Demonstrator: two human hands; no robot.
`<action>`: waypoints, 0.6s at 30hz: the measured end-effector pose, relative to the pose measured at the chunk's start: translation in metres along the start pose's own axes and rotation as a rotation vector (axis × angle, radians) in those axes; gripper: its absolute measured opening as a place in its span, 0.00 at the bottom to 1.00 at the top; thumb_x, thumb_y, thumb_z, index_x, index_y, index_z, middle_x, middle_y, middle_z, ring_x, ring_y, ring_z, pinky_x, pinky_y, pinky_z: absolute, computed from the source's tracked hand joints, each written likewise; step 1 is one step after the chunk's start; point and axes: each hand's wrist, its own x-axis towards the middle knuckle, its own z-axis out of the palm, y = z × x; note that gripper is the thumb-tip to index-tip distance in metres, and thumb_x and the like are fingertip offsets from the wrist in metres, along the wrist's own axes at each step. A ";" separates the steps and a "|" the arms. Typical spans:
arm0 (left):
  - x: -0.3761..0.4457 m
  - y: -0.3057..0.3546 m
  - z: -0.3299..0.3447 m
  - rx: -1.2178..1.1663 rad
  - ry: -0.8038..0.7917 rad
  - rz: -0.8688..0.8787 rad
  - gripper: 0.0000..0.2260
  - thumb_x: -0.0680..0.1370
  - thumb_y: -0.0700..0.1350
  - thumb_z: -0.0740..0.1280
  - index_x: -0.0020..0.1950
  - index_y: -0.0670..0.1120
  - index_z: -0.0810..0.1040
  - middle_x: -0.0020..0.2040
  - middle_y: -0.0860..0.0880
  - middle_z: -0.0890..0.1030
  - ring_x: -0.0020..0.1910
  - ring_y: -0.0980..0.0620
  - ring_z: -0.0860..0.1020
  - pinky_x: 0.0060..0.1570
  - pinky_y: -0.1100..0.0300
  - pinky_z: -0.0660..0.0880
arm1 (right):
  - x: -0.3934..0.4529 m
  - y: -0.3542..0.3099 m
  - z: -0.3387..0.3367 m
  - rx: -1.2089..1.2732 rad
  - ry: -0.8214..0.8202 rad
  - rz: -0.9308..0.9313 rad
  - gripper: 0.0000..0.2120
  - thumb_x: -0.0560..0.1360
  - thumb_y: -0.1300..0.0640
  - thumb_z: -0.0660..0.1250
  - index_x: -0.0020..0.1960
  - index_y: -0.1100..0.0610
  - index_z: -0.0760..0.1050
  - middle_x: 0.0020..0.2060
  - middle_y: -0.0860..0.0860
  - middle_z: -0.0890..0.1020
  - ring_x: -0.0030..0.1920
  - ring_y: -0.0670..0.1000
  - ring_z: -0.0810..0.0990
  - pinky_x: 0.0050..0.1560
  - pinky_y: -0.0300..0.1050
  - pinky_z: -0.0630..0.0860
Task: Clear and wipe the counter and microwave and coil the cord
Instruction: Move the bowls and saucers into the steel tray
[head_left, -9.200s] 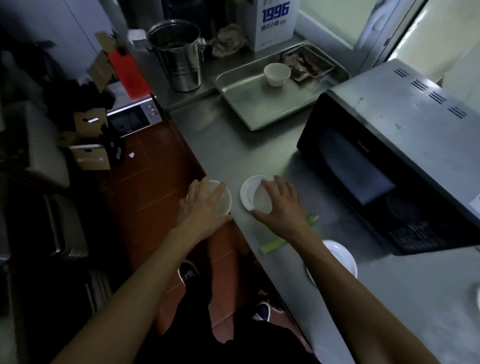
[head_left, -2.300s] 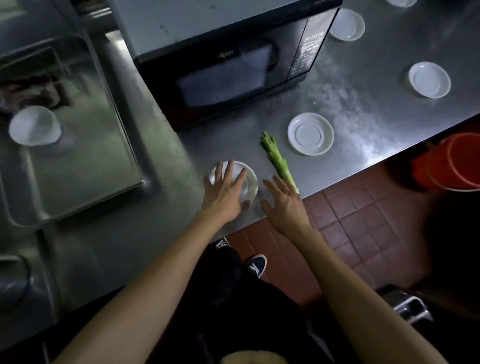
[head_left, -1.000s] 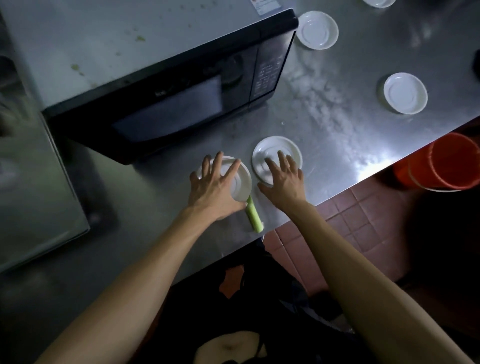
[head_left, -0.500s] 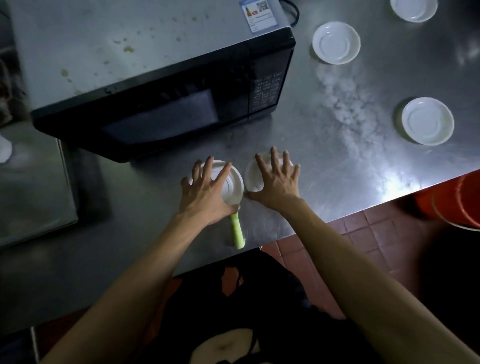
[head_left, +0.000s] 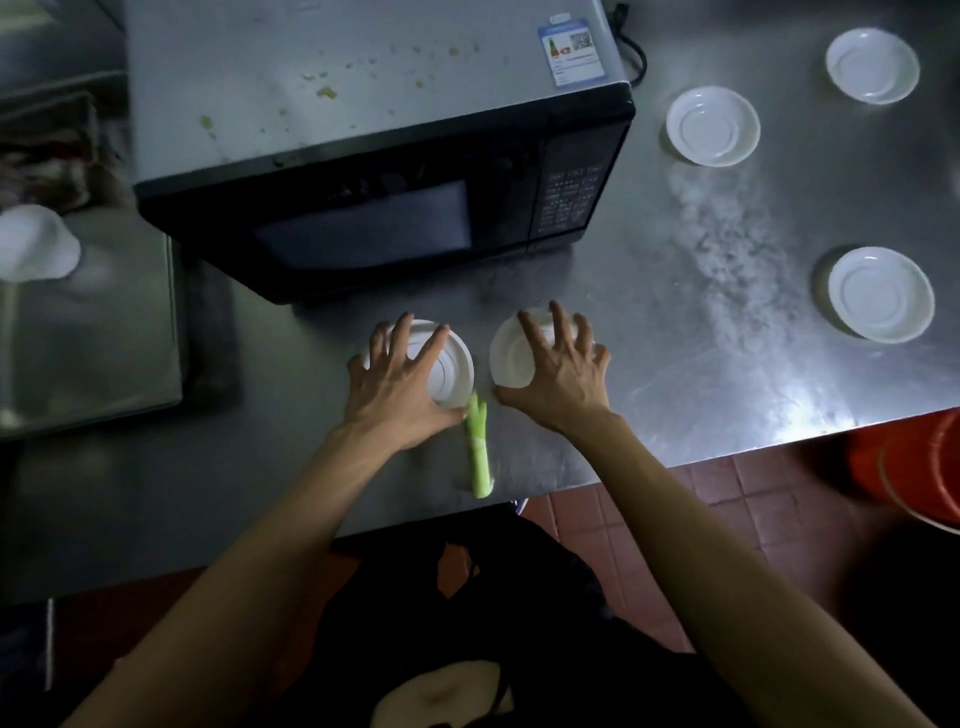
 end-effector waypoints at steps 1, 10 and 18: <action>-0.002 -0.005 -0.003 -0.008 0.006 -0.016 0.50 0.62 0.73 0.69 0.78 0.60 0.51 0.78 0.48 0.49 0.75 0.41 0.52 0.66 0.36 0.63 | 0.001 -0.008 -0.004 0.002 0.010 -0.020 0.52 0.63 0.24 0.66 0.79 0.43 0.50 0.79 0.54 0.49 0.77 0.63 0.49 0.69 0.67 0.59; -0.029 -0.073 -0.027 -0.028 0.146 -0.155 0.50 0.61 0.71 0.69 0.78 0.60 0.50 0.79 0.49 0.48 0.77 0.41 0.50 0.66 0.36 0.64 | 0.000 -0.084 -0.016 -0.034 0.043 -0.222 0.52 0.63 0.25 0.67 0.79 0.42 0.49 0.79 0.53 0.49 0.77 0.62 0.48 0.70 0.67 0.58; -0.072 -0.169 -0.034 -0.122 0.186 -0.258 0.49 0.62 0.71 0.69 0.78 0.60 0.52 0.79 0.48 0.48 0.77 0.40 0.49 0.67 0.36 0.63 | 0.000 -0.178 -0.003 -0.089 0.039 -0.355 0.52 0.62 0.24 0.67 0.78 0.41 0.49 0.79 0.52 0.48 0.76 0.63 0.51 0.68 0.69 0.62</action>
